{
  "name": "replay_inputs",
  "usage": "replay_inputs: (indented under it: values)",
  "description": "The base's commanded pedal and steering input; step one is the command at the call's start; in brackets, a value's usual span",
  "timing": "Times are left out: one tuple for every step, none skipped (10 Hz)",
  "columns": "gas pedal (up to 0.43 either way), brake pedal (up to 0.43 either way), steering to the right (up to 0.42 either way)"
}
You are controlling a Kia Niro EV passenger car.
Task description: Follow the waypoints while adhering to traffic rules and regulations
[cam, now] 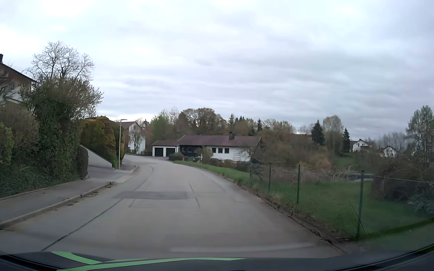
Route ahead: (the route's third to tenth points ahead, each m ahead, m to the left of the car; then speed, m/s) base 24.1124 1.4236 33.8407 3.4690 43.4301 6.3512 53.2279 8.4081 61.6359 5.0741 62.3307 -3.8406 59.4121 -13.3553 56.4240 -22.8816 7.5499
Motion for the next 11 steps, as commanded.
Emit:
replay_inputs:
  values:
    - [0.059, 0.0, -0.033]
    - [0.059, 0.0, -0.033]
    - [0.059, 0.0, -0.033]
    - [0.059, 0.0, -0.033]
    - [0.059, 0.0, -0.033]
    - [0.059, 0.0, -0.033]
    - [0.059, 0.0, -0.034]
    - [0.059, 0.0, -0.034]
    - [0.059, 0.0, -0.035]
    - [0.059, 0.0, -0.035]
    - [0.059, 0.0, -0.035]
